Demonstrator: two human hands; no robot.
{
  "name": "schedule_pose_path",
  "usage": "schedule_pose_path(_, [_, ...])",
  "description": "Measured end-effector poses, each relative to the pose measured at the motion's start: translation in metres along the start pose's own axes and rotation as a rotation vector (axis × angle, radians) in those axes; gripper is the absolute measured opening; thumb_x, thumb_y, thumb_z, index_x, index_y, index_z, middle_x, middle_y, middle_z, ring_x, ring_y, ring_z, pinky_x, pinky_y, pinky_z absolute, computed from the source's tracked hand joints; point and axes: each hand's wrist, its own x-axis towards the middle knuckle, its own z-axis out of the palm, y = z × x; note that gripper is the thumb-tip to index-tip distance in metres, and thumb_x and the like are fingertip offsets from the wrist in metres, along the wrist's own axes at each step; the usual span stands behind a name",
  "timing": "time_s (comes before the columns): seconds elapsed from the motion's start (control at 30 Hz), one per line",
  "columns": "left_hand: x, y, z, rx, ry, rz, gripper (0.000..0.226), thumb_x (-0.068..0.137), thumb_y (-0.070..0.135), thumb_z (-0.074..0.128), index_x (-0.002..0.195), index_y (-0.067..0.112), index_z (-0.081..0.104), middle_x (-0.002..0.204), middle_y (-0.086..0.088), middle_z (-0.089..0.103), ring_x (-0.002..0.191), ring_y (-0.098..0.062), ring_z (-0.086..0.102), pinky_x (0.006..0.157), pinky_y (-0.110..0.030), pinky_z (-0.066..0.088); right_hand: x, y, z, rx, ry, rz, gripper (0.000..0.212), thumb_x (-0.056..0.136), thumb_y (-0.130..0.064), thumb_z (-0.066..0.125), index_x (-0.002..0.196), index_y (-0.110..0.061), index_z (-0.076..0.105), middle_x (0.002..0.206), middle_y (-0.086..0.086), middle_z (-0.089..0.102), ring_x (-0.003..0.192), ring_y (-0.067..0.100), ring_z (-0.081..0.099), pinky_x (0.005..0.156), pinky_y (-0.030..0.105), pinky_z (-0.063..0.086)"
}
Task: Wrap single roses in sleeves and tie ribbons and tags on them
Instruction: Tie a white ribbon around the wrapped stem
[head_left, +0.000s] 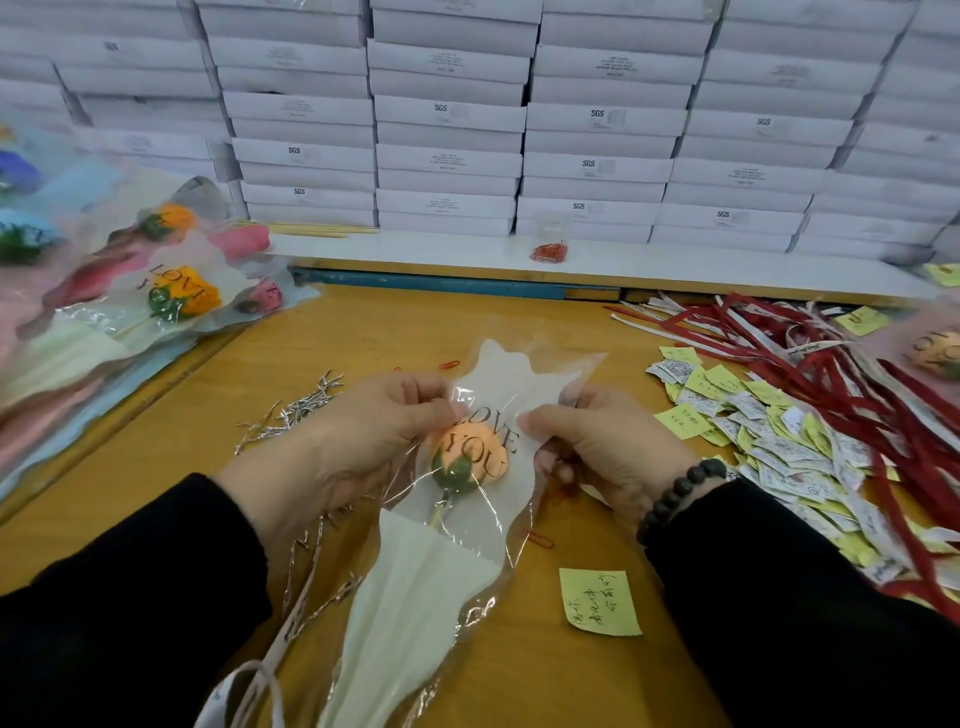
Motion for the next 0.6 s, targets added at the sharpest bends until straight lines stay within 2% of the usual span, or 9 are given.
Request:
schedule_pose_path(0.1, [0.0,0.001,-0.003,0.079,-0.033,-0.004,0.036,0.071,0.012,0.062,0.105,0.002,0.064,0.1,-0.022,0.069,0.082,-0.028,0.068,0.078,-0.04,0.053,0.001,0.0,-0.001,0.006,-0.04,0.017,0.019,0.084,-0.006,0.06,0.071,-0.01,0.046,0.038,0.001,0.053,0.04,0.017,0.043,0.041,0.024,0.033])
schedule_pose_path(0.17, [-0.001,0.002,-0.008,0.066,-0.072,-0.025,0.036,0.072,0.008,0.061,0.107,0.001,0.062,0.102,-0.023,0.068,0.084,-0.028,0.068,0.08,-0.039,0.052,0.003,0.002,-0.001,0.027,-0.076,0.024,0.016,0.083,-0.005,0.06,0.074,-0.01,0.047,0.04,-0.001,0.054,0.038,0.013,0.047,0.042,0.023,0.037])
schedule_pose_path(0.27, [-0.002,0.008,-0.016,0.089,-0.108,-0.036,0.031,0.079,-0.001,0.056,0.11,0.002,0.06,0.096,-0.021,0.069,0.074,-0.023,0.069,0.07,-0.033,0.057,0.006,0.008,0.003,0.022,-0.084,0.0,0.017,0.081,-0.005,0.066,0.086,-0.007,0.051,0.047,0.0,0.058,0.044,0.011,0.053,0.049,0.024,0.046])
schedule_pose_path(0.33, [0.0,0.013,-0.02,0.131,-0.092,-0.021,0.026,0.084,-0.005,0.052,0.107,0.004,0.06,0.091,-0.018,0.07,0.069,-0.021,0.069,0.062,-0.028,0.058,0.008,0.01,0.005,0.066,-0.072,-0.021,0.024,0.08,-0.006,0.069,0.098,-0.002,0.053,0.061,0.007,0.066,0.052,0.014,0.056,0.05,0.023,0.049])
schedule_pose_path(0.4, [0.001,0.018,-0.022,0.158,-0.08,0.011,0.026,0.085,-0.007,0.05,0.106,0.005,0.061,0.086,-0.015,0.07,0.065,-0.017,0.068,0.055,-0.023,0.057,0.01,0.011,0.008,0.101,-0.061,-0.059,0.02,0.079,-0.009,0.07,0.094,-0.001,0.059,0.071,0.012,0.067,0.055,0.015,0.057,0.047,0.019,0.05])
schedule_pose_path(0.47, [0.003,0.02,-0.02,0.201,-0.061,0.043,0.027,0.087,-0.007,0.049,0.106,0.007,0.061,0.084,-0.013,0.07,0.063,-0.015,0.068,0.053,-0.021,0.055,0.01,0.011,0.011,0.107,-0.019,-0.119,0.011,0.08,-0.008,0.07,0.079,-0.005,0.061,0.062,0.007,0.065,0.048,0.011,0.055,0.046,0.018,0.048])
schedule_pose_path(0.5, [0.004,0.021,-0.019,0.232,-0.045,0.063,0.028,0.087,-0.008,0.048,0.104,0.01,0.061,0.083,-0.012,0.07,0.063,-0.014,0.067,0.053,-0.02,0.054,0.011,0.013,0.011,0.106,0.011,-0.145,0.012,0.08,-0.009,0.07,0.074,-0.006,0.059,0.057,0.004,0.062,0.044,0.009,0.054,0.045,0.018,0.048])
schedule_pose_path(0.6, [0.008,0.023,-0.014,0.347,0.031,0.129,0.029,0.088,-0.007,0.049,0.1,0.016,0.061,0.081,-0.011,0.067,0.065,-0.014,0.065,0.061,-0.022,0.053,0.011,0.014,0.013,0.115,0.077,-0.193,0.014,0.081,-0.01,0.07,0.076,-0.005,0.057,0.049,-0.001,0.06,0.04,0.009,0.053,0.048,0.022,0.049])
